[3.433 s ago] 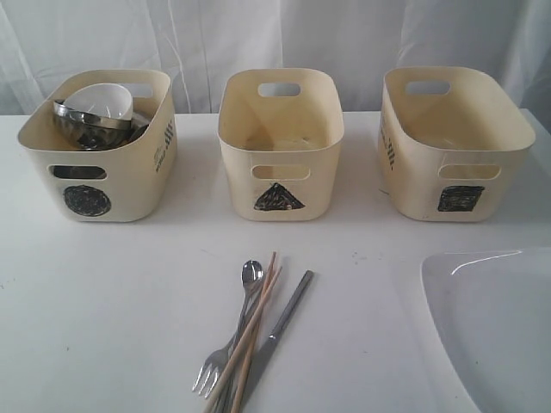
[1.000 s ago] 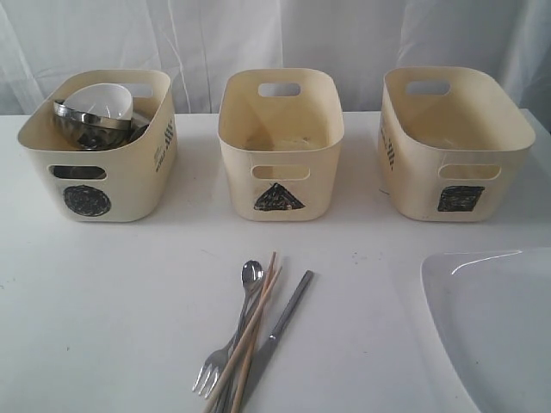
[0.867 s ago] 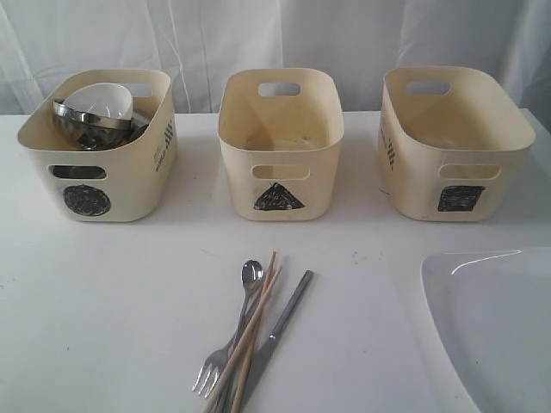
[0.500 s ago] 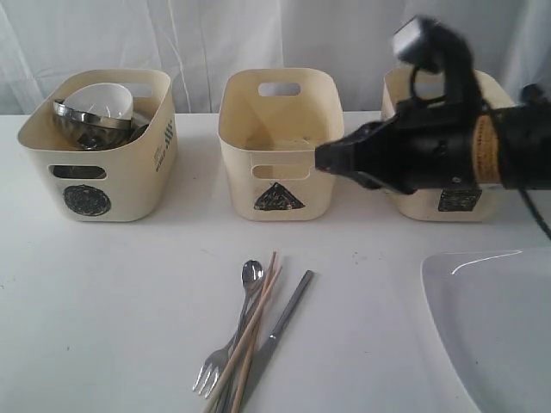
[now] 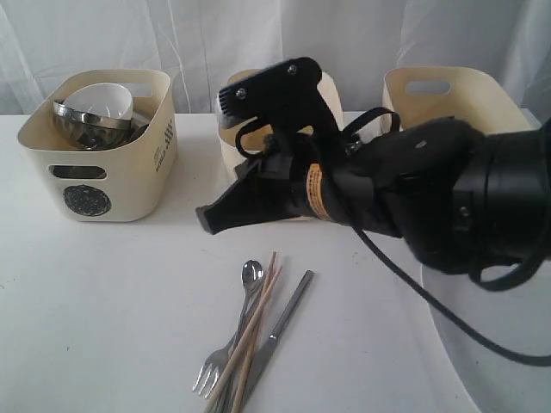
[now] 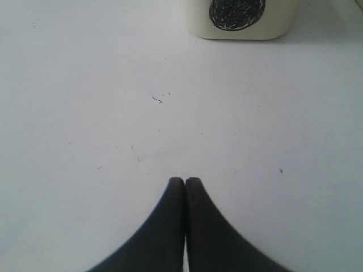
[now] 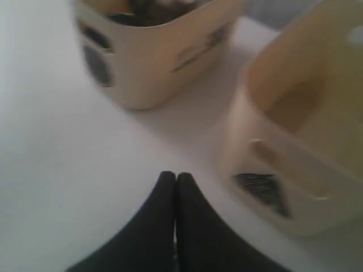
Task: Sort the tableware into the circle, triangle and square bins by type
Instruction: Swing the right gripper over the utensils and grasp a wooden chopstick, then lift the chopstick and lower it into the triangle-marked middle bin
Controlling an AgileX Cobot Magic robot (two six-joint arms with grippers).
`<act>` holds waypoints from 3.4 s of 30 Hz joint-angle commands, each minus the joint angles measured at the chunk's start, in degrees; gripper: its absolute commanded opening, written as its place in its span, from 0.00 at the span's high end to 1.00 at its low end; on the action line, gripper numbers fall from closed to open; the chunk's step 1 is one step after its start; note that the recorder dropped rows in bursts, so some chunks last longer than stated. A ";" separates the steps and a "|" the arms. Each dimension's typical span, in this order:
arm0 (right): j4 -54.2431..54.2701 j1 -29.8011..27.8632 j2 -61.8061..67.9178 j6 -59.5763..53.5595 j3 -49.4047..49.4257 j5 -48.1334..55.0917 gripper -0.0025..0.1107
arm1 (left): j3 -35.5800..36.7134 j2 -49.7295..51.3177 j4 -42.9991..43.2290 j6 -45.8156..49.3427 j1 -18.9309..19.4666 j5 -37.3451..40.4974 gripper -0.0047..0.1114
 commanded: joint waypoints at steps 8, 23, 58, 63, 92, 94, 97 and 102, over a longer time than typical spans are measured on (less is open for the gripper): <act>53.04 4.20 3.19 -53.99 -6.74 39.94 0.98 | 0.42 -0.24 -0.34 0.24 0.11 0.53 0.96; 91.91 1.81 22.85 -75.42 -28.76 45.63 0.94 | 0.42 -0.24 -0.34 0.24 0.11 0.53 0.96; 98.38 1.81 33.68 -74.05 -31.46 45.58 0.74 | 0.42 -0.24 -0.34 0.24 0.11 0.53 0.96; 98.38 1.81 33.68 -72.86 -31.46 45.56 0.86 | 0.42 -0.24 -0.34 0.24 0.11 0.53 0.96; 92.26 1.81 22.12 -74.59 -38.02 43.61 0.98 | 0.42 -0.24 -0.34 0.24 0.11 0.53 0.96; 89.22 1.36 19.67 -74.04 -38.40 39.27 0.98 | 0.42 -0.24 -0.34 0.24 0.11 0.53 0.96; 90.34 -0.62 16.02 -73.24 -38.40 31.54 0.98 | 0.42 -0.24 -0.34 0.24 0.11 0.53 0.96; 89.64 -5.56 10.88 -72.68 -38.20 25.17 0.98 | 0.42 -0.24 -0.34 0.24 0.11 0.53 0.96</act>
